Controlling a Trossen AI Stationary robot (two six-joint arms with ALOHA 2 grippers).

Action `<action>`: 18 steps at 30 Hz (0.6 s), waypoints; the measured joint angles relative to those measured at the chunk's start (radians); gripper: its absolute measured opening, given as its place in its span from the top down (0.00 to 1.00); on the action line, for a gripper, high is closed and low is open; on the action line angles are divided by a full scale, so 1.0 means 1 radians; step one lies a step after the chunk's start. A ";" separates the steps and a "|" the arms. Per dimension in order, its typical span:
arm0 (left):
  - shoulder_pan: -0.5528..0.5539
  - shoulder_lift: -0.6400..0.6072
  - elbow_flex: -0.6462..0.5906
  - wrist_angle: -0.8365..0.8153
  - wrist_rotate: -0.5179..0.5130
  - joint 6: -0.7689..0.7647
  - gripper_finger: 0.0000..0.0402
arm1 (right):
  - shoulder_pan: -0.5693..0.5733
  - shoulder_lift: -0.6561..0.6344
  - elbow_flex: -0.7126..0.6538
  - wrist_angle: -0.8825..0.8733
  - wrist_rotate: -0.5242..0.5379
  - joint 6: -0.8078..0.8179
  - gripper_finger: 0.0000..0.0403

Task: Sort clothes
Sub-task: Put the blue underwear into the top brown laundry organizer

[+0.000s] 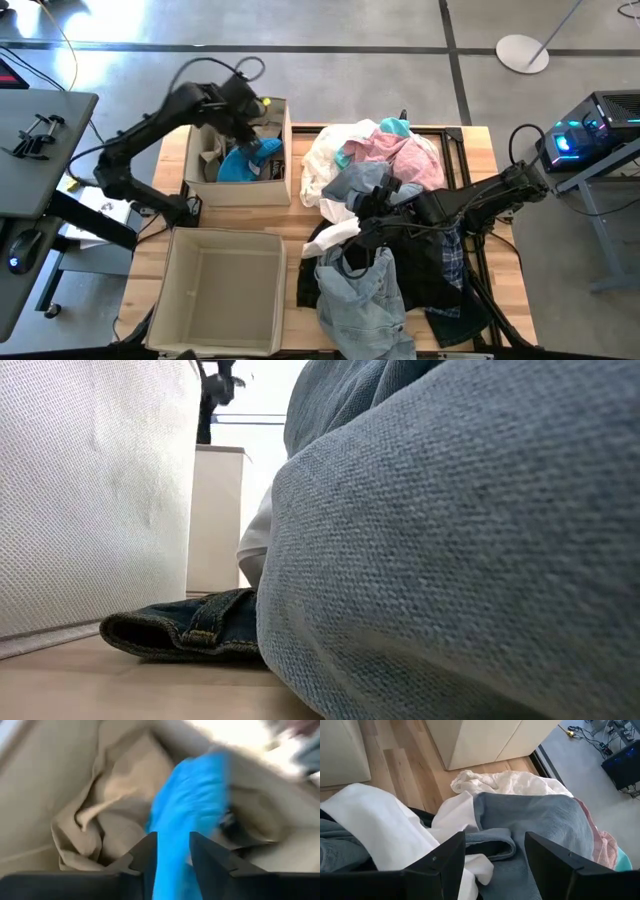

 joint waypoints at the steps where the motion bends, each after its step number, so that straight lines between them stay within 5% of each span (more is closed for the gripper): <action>1: 0.003 0.014 -0.033 0.008 -0.001 -0.002 0.78 | 0.000 0.000 0.000 -0.001 0.000 0.004 0.52; 6: 0.001 0.105 -0.226 0.061 0.087 0.000 0.89 | 0.012 0.000 0.000 -0.012 0.001 0.009 0.52; 8: -0.019 0.135 -0.254 0.076 -0.054 0.004 0.93 | 0.020 0.000 0.000 -0.011 0.011 0.009 0.52; 11: -0.040 0.150 -0.235 0.089 -0.225 -0.018 0.97 | 0.030 0.000 0.000 -0.011 0.030 0.008 0.52; 18: -0.057 0.116 -0.093 0.050 -0.167 -0.001 1.00 | 0.039 0.000 0.000 -0.010 0.031 0.009 0.52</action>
